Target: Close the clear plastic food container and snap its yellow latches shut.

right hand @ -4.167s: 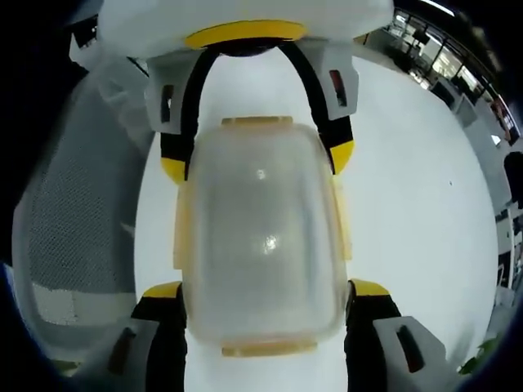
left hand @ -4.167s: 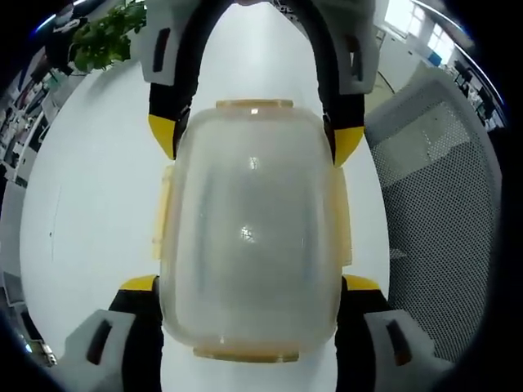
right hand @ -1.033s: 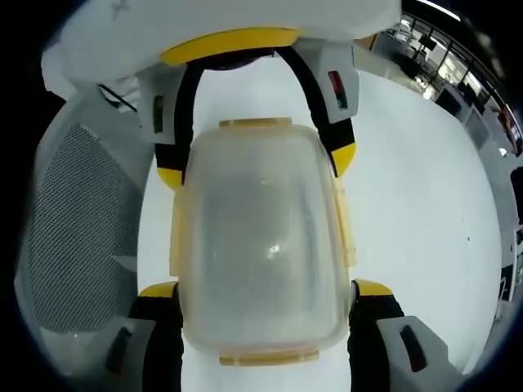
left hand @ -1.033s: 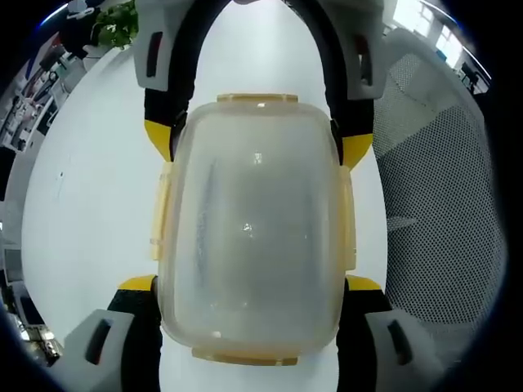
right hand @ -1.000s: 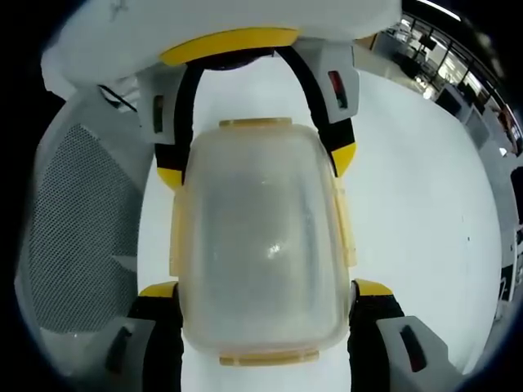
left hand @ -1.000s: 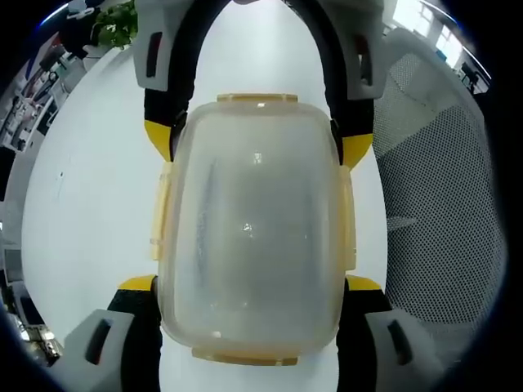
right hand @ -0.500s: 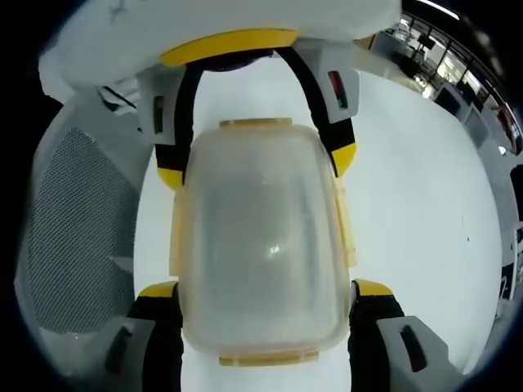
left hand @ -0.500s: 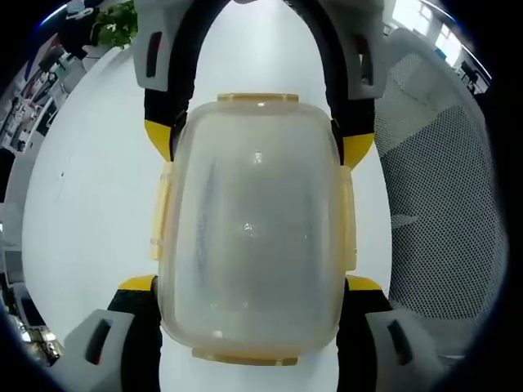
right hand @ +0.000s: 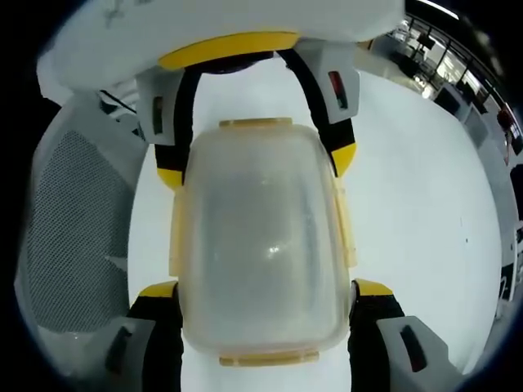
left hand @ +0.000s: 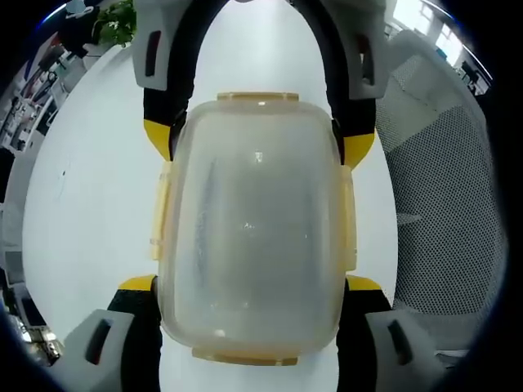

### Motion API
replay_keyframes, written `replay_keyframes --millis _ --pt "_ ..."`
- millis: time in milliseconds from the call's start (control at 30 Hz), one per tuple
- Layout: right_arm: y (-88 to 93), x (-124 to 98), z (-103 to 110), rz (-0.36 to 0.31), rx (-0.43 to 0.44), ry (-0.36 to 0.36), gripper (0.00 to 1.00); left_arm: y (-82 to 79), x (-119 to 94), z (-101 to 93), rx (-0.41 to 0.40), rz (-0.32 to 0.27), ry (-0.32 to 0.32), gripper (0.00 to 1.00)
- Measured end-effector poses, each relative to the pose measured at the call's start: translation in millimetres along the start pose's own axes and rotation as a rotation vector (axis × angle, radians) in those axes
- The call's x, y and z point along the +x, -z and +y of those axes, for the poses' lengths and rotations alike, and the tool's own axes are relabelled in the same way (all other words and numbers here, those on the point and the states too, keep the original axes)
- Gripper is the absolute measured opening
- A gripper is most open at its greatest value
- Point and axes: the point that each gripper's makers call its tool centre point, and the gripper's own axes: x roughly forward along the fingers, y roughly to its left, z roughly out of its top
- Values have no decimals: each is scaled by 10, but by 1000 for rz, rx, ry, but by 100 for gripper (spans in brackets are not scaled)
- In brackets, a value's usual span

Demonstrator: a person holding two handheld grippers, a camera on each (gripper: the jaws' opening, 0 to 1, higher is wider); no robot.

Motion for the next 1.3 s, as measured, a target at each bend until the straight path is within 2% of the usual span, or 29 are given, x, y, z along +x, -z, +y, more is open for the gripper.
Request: replay_keyframes --millis 1300 --pt "-8 36 -369 1 6 7 85 -4 50 370 0 5 0 90"
